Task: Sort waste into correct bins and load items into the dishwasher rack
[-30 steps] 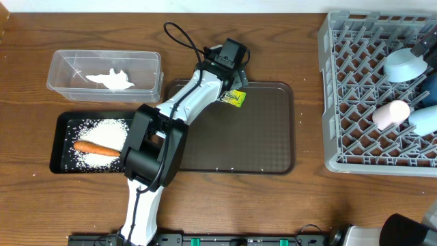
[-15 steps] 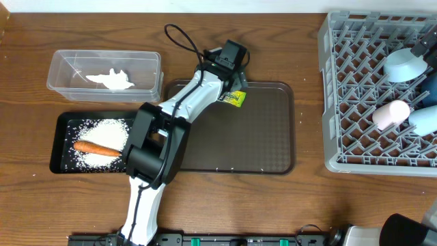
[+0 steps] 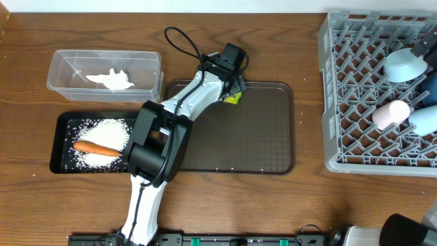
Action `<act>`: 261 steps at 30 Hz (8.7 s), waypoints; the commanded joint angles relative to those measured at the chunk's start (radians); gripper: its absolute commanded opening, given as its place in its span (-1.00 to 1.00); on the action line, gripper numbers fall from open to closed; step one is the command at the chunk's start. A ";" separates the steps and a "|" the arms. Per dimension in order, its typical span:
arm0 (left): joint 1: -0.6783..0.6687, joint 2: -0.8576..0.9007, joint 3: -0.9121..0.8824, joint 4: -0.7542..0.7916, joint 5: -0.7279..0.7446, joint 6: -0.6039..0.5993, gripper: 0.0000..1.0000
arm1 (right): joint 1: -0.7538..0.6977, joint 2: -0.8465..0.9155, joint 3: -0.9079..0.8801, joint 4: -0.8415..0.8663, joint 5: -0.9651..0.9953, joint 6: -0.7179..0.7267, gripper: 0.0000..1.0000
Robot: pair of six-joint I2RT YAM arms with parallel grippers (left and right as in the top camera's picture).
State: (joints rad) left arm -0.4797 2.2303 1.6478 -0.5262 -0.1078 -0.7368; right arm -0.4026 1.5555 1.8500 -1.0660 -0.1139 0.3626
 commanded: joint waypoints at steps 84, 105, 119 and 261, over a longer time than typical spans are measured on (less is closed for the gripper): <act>0.469 -0.332 -0.021 -0.076 -0.138 -0.024 -0.86 | 0.003 -0.002 -0.002 -0.002 0.009 -0.011 0.98; 0.540 -0.335 -0.021 -0.317 -0.122 -0.024 0.67 | 0.003 -0.002 -0.002 -0.002 0.009 -0.011 0.98; 0.540 -0.518 -0.021 -0.504 0.045 -0.007 0.68 | 0.003 -0.002 -0.002 -0.002 0.009 -0.011 0.98; 0.456 -2.225 -1.644 0.466 0.226 0.852 0.96 | 0.019 -0.033 -0.002 -0.019 0.010 -0.011 0.99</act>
State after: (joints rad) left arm -0.0273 0.0101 0.0139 -0.0166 0.1043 0.1093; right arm -0.4011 1.5551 1.8492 -1.0782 -0.1112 0.3626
